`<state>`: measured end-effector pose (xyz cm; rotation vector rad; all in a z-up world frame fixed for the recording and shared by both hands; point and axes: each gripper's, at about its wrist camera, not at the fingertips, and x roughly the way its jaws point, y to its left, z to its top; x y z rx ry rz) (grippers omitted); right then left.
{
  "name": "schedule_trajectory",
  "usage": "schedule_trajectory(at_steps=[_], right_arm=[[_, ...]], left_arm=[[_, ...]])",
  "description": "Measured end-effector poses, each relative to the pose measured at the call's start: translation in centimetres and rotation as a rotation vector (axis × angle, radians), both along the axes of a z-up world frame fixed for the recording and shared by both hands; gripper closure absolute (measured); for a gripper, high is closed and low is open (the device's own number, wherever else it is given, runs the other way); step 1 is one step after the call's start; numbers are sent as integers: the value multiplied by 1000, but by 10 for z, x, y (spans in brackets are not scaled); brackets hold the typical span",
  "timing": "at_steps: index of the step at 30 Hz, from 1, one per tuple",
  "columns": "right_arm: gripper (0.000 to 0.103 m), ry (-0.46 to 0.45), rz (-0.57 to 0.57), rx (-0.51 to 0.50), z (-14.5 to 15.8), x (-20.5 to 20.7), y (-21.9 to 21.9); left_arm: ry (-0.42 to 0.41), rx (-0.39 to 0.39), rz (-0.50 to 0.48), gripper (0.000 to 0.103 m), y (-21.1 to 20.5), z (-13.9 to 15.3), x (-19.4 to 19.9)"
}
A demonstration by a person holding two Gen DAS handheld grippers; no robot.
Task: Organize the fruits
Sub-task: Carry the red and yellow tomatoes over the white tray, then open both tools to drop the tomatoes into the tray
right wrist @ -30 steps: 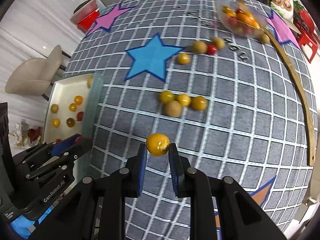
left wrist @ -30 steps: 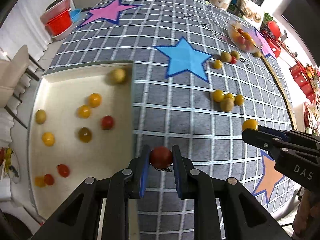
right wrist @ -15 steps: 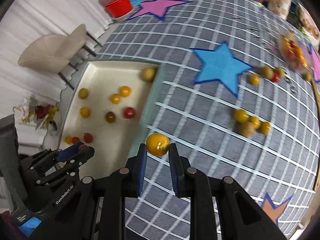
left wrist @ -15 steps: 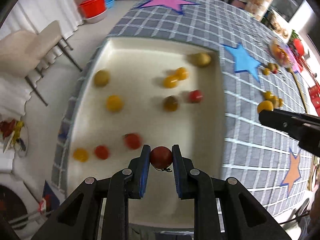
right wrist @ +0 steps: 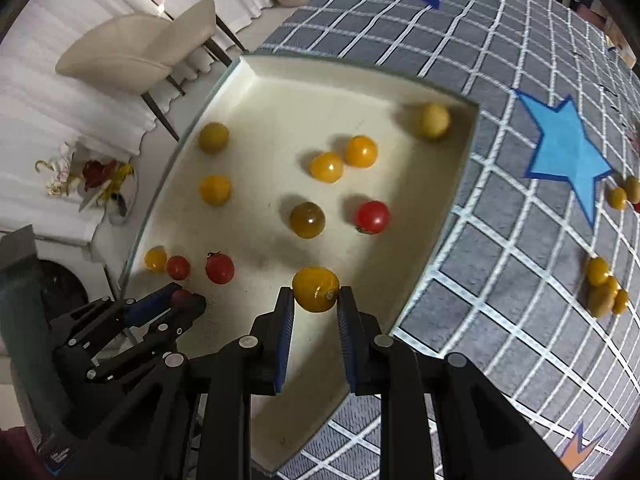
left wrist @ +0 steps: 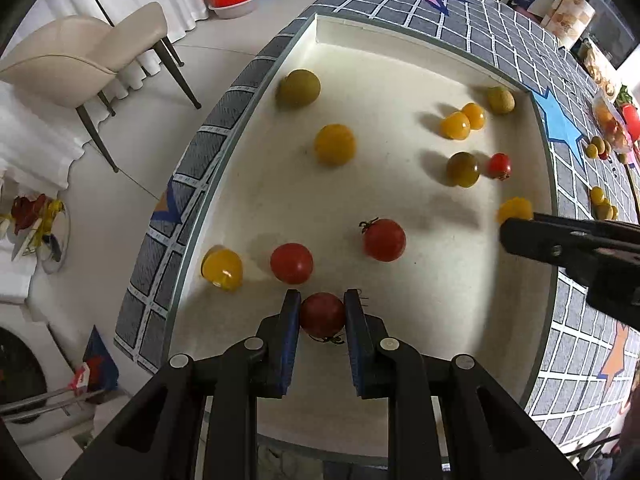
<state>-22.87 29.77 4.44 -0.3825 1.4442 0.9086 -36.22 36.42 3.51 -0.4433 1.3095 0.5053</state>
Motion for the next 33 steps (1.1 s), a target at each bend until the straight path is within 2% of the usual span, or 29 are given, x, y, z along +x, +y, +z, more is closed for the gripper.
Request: schedule_trajectory(at_steps=[8, 15, 19, 20, 21, 22, 23, 26, 28, 32, 33], right_arm=[[78, -26, 9, -46, -18, -2, 10], [78, -57, 24, -44, -21, -4, 19], [75, -44, 22, -36, -23, -6, 20], [71, -34, 20, -33, -22, -4, 15], [65, -25, 19, -30, -21, -2, 15], [61, -23, 18, -30, -20, -2, 15], [58, -25, 18, -27, -18, -1, 14], [54, -30, 15, -12, -7, 1, 12], [47, -30, 10, -4, 2, 2, 10], [24, -42, -4, 9, 21, 3, 3], [22, -43, -6, 7, 25, 3, 1]], left_arm=[[-9, 21, -19, 80, -2, 1, 1], [-10, 45, -37, 80, -6, 2, 1], [-9, 61, -47, 77, -14, 4, 1], [-6, 68, -51, 72, -14, 4, 1], [-4, 70, -52, 46, -15, 5, 1], [-5, 77, -48, 29, -15, 7, 0], [-20, 99, -41, 29, -16, 11, -2], [-11, 96, -55, 29, -18, 15, -2], [-4, 88, -59, 29, -18, 19, -2], [-6, 86, -81, 28, -22, 33, -4], [-4, 86, -86, 28, -23, 35, -4]])
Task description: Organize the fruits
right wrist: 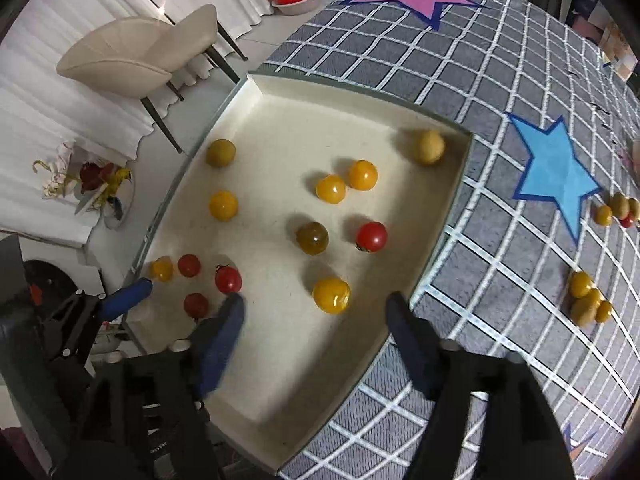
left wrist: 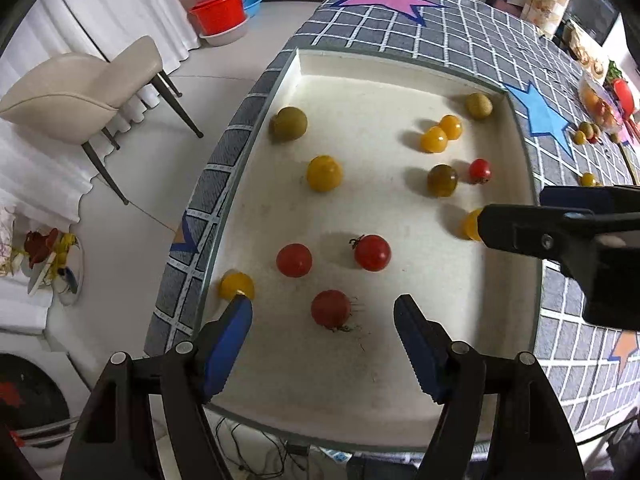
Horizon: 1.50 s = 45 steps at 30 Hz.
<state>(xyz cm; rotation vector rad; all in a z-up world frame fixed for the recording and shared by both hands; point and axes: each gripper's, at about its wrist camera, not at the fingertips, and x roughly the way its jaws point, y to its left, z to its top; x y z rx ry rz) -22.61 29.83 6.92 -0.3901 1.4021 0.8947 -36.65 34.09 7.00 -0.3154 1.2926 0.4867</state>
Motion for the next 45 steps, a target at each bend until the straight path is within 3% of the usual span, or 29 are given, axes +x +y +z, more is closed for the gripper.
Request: schedule_trajectory(at_steps=[8, 9, 10, 11, 16, 19, 22, 26, 30, 45], right_arm=[[14, 1, -50, -83, 12, -11, -30], [9, 0, -60, -91, 14, -11, -35], [5, -2, -65, -98, 16, -11, -36], [0, -5, -70, -102, 19, -11, -37], [0, -44, -76, -124, 39, -12, -41], [0, -66, -65, -132, 52, -17, -40], [0, -88, -56, -142, 65, -23, -39], [0, -136, -31, -164, 82, -30, -37], [0, -184, -2, -175, 94, -36, -34], [0, -211, -6, -178, 108, -43, -36]], left_arm=[[40, -36, -53, 27, -5, 17, -4], [40, -41, -61, 10, -6, 21, -6], [36, -41, -67, 0, -5, 24, -8], [27, -31, -75, 0, -6, 29, -10], [51, -19, -114, 0, -7, 39, -13], [20, 31, -129, 0, -6, 56, -16], [3, 21, -126, 0, 0, 68, -17], [37, -3, -149, 0, 3, 75, -16], [56, 45, -192, 0, -4, 86, -16], [58, 89, -259, 0, -19, 101, -17]])
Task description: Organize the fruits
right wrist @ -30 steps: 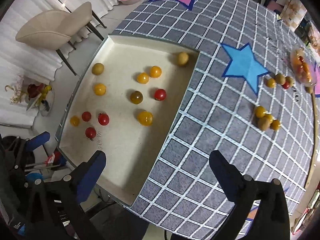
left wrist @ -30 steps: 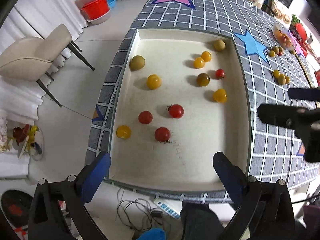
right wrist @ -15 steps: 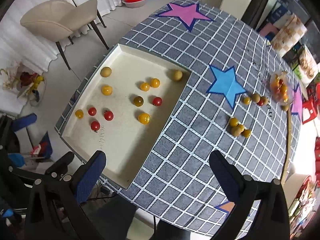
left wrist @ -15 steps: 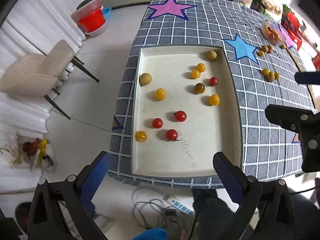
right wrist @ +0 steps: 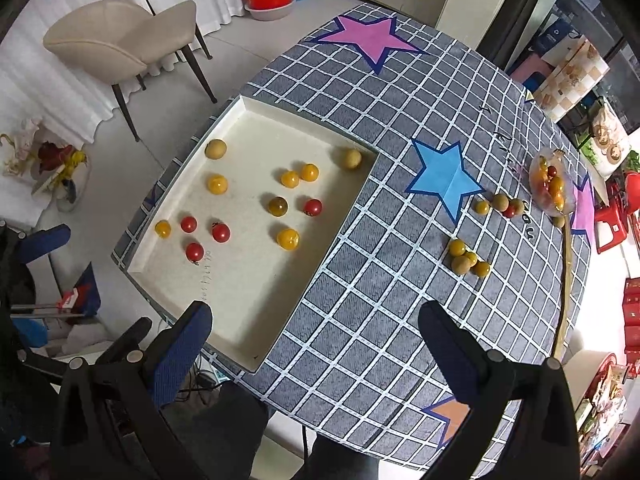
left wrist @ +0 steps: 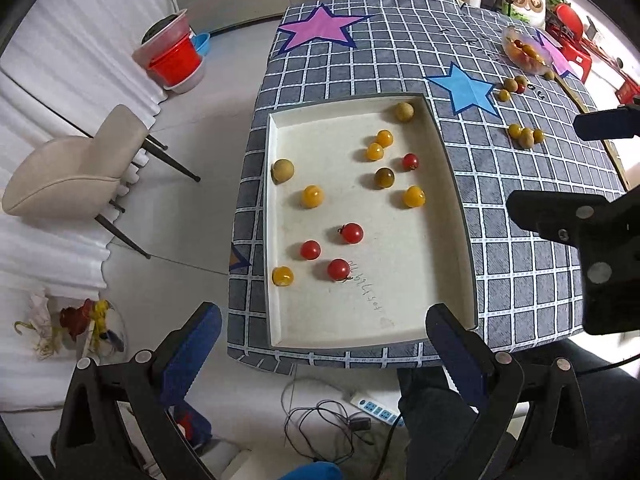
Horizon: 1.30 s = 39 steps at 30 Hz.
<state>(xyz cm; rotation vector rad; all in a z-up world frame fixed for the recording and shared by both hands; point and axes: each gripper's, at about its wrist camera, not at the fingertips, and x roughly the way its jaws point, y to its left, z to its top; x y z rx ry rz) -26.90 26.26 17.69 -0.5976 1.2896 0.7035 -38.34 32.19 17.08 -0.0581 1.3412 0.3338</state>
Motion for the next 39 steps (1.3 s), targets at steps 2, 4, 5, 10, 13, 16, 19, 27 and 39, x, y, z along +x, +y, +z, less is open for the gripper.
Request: schedule_trajectory(at_steps=[2, 4, 5, 10, 13, 16, 19, 27, 39], right_arm=[[0, 5, -4, 0, -1, -1, 0], [0, 10, -6, 1, -1, -2, 0], [0, 9, -5, 2, -1, -3, 0], [0, 11, -3, 0, -1, -5, 0], [0, 11, -3, -2, -1, -7, 0], [0, 10, -5, -1, -1, -7, -1], [0, 15, -16, -1, -2, -6, -2], [0, 21, -20, 0, -3, -8, -2], [0, 23, -21, -1, -5, -8, -1]], left_arm=[[-2, 0, 2, 0, 0, 1, -1], [-6, 3, 7, 0, 1, 2, -2], [-7, 3, 9, 0, 1, 2, -3], [-5, 4, 14, 0, 2, 2, -4], [-7, 4, 11, 0, 1, 2, -4], [-5, 3, 1, 0, -1, 2, -3], [-4, 5, -7, 0, -3, 2, -3], [-2, 2, -4, 0, -3, 1, -4], [-3, -14, -19, 0, -4, 0, -1]])
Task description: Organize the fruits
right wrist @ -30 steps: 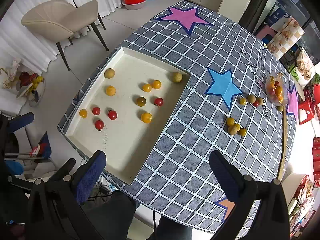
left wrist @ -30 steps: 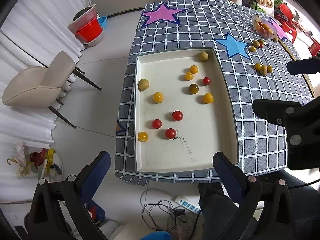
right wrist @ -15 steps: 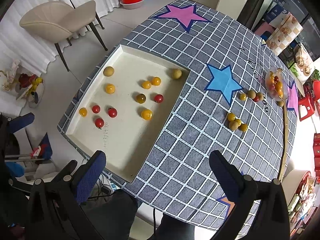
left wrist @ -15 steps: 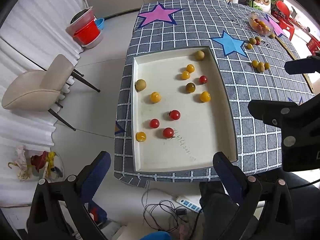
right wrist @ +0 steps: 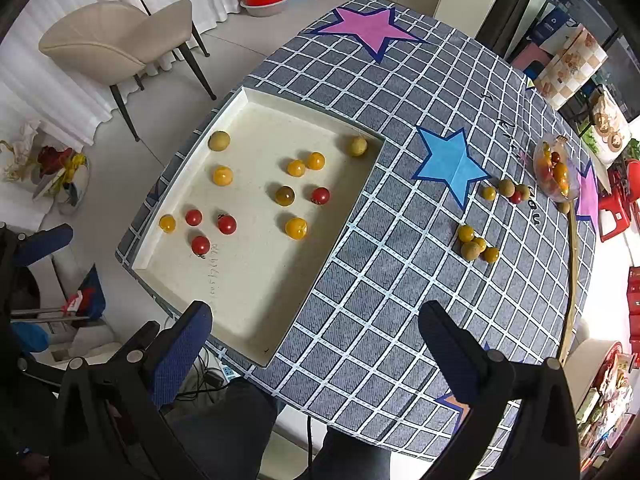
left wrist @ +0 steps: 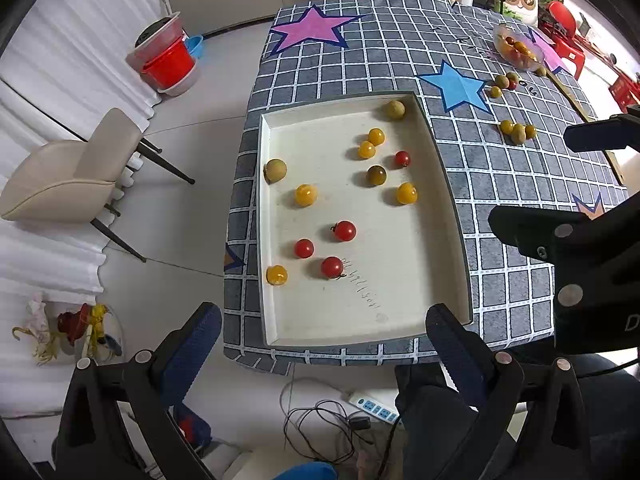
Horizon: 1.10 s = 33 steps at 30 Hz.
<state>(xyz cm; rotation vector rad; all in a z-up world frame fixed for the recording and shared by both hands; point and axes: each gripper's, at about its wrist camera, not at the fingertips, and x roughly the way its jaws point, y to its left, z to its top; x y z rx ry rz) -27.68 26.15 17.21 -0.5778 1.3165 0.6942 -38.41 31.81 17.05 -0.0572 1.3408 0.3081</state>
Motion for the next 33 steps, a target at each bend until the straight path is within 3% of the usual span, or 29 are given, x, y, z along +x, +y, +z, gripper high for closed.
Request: schedule_trajectory(at_steps=[33], right_arm=[[0, 6, -2, 0, -4, 0, 0]], left_arm=[[7, -17, -23, 0, -7, -3, 3]])
